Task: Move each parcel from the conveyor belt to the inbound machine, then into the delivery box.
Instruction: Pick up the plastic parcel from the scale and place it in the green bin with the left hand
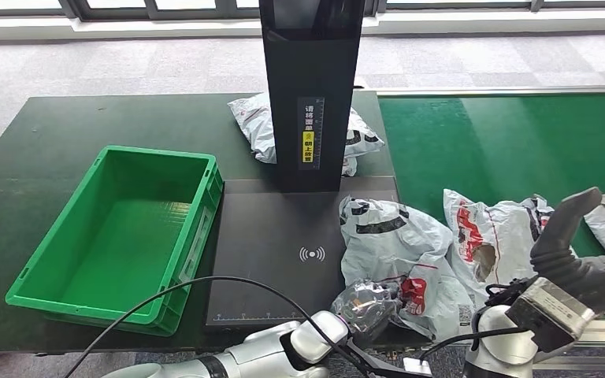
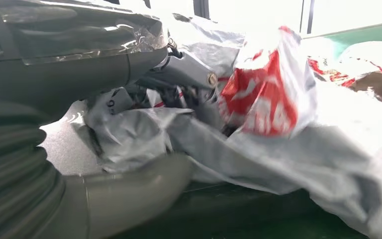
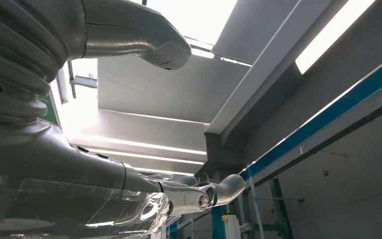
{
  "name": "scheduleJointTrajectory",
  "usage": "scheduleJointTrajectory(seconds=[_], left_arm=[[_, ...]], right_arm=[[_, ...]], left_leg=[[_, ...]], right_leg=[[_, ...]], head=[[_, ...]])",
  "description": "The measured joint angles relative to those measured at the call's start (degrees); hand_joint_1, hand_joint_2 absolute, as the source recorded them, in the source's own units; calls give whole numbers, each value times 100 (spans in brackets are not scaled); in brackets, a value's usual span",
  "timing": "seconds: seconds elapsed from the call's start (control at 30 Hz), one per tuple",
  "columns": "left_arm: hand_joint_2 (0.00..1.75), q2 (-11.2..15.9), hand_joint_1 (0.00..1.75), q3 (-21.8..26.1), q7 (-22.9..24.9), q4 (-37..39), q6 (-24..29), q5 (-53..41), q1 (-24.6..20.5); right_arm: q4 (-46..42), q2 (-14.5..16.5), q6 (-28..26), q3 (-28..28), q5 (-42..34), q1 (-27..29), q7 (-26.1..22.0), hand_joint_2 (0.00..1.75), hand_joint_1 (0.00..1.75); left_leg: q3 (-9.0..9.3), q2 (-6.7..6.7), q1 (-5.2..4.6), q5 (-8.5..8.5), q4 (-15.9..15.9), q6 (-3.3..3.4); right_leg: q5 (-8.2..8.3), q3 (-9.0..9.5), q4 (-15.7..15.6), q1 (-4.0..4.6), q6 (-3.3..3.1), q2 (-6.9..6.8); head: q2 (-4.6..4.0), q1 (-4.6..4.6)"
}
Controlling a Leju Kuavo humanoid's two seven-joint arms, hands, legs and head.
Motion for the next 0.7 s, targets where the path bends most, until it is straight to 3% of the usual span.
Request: scheduleJointTrajectory(seconds=[0.53,0.7], left_arm=[[175,0,175,0,54,31,33,-148,0],[175,0,175,0,244,33,261,-468,4]], right_arm=[[3,1,0,-1,-13,0,-2,175,0],[4,0,0,-2,-22,0,-2,175,0]], left_leg=[[-2,-1,0,0,-1,0],[-2,-1,0,0,-1,0]], right_leg=[[0,-1,1,0,0,-1],[0,-1,1,0,0,-1]], head=[[0,0],[0,0]])
